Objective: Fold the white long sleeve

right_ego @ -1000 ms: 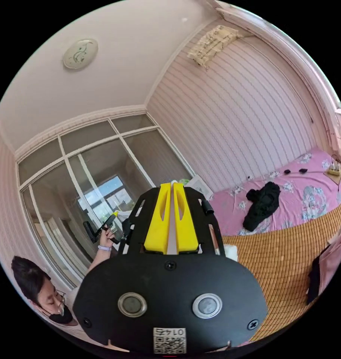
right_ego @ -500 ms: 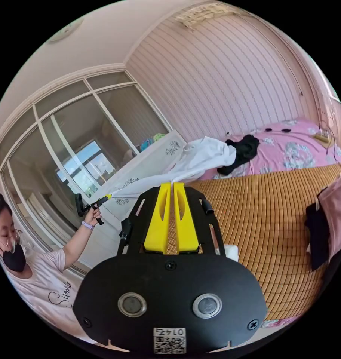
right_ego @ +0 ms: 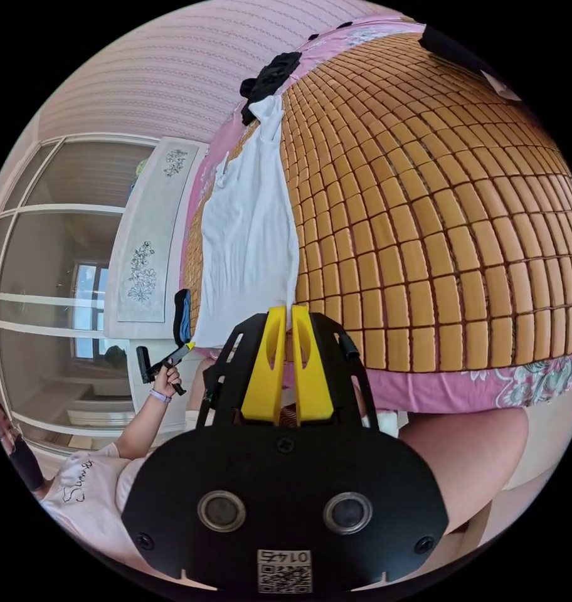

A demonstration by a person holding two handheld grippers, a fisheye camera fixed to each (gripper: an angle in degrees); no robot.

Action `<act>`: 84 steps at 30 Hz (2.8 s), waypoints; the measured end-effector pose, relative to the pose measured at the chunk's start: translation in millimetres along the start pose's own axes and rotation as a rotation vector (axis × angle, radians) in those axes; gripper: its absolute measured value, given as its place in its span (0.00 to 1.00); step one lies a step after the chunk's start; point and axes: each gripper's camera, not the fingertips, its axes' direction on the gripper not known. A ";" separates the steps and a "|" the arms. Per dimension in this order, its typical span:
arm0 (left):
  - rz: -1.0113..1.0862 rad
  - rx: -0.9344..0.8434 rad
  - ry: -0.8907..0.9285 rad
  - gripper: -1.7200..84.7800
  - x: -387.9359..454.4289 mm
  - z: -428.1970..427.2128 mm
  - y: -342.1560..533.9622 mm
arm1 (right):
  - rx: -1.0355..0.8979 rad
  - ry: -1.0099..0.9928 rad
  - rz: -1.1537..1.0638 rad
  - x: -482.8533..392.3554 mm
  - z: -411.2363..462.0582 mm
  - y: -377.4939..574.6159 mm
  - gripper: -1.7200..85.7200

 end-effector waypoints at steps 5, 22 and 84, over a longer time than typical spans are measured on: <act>0.070 -0.034 -0.034 0.01 -16.6 10.8 -6.2 | -0.044 0.068 -0.080 3.7 -1.8 1.0 0.03; 0.009 -0.064 0.013 0.03 -87.5 57.4 -41.1 | -0.154 0.194 -0.002 30.1 28.9 -11.7 0.04; 0.473 -0.130 0.189 0.09 170.0 425.4 -412.1 | 0.187 0.517 -0.404 -95.6 87.6 -417.2 0.04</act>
